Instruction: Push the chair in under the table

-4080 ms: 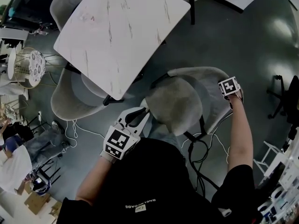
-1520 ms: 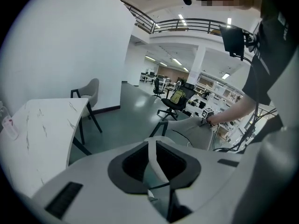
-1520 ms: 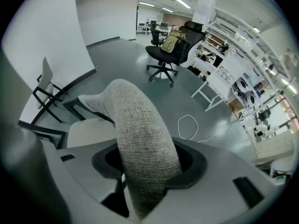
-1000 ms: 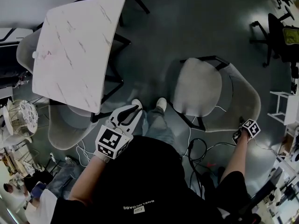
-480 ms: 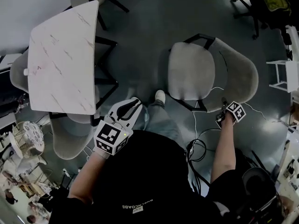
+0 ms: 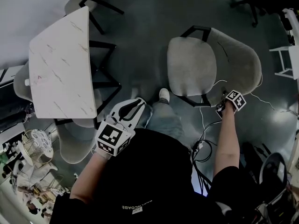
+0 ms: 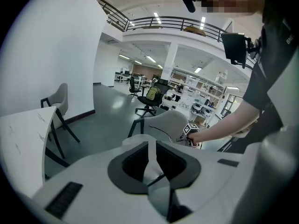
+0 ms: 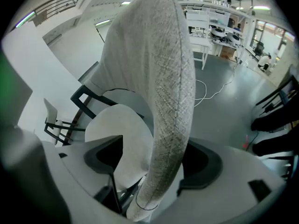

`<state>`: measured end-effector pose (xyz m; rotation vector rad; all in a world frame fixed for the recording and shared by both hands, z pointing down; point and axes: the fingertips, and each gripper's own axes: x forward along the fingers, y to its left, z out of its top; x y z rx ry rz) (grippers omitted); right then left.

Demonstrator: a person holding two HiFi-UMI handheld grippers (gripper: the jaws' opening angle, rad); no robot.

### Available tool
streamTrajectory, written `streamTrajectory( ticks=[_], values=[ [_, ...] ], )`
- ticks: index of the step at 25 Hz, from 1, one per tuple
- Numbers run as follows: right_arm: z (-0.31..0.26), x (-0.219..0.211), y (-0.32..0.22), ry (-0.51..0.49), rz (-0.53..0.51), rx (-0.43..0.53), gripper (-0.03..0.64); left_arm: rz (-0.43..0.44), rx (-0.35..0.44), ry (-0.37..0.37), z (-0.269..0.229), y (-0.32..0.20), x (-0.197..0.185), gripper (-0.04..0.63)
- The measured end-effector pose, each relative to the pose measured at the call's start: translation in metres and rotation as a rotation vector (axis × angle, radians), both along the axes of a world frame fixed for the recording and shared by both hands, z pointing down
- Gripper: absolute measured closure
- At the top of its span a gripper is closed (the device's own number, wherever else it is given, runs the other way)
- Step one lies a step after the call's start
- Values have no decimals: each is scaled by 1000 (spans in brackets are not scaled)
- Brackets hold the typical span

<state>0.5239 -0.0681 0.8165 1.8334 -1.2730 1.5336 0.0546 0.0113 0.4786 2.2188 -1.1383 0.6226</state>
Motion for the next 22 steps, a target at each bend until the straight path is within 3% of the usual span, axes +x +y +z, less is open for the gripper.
streamTrajectory(
  ticks=[6, 11, 12, 15, 22],
  values=[
    [25, 4, 0, 70, -64, -71, 255, -26, -18, -38, 7, -1, -11, 543],
    [34, 10, -2, 71, 60, -65, 263, -78, -39, -48, 12, -4, -25, 543],
    [35, 14, 1, 90, 89, -88, 288, -87, -43, -46, 13, -4, -27, 543],
    [34, 23, 14, 165, 157, -179, 473, -109, -55, -42, 16, -4, -32, 543],
    [33, 23, -4, 146, 171, -159, 494, -174, -77, -28, 22, -4, -42, 543]
  ],
)
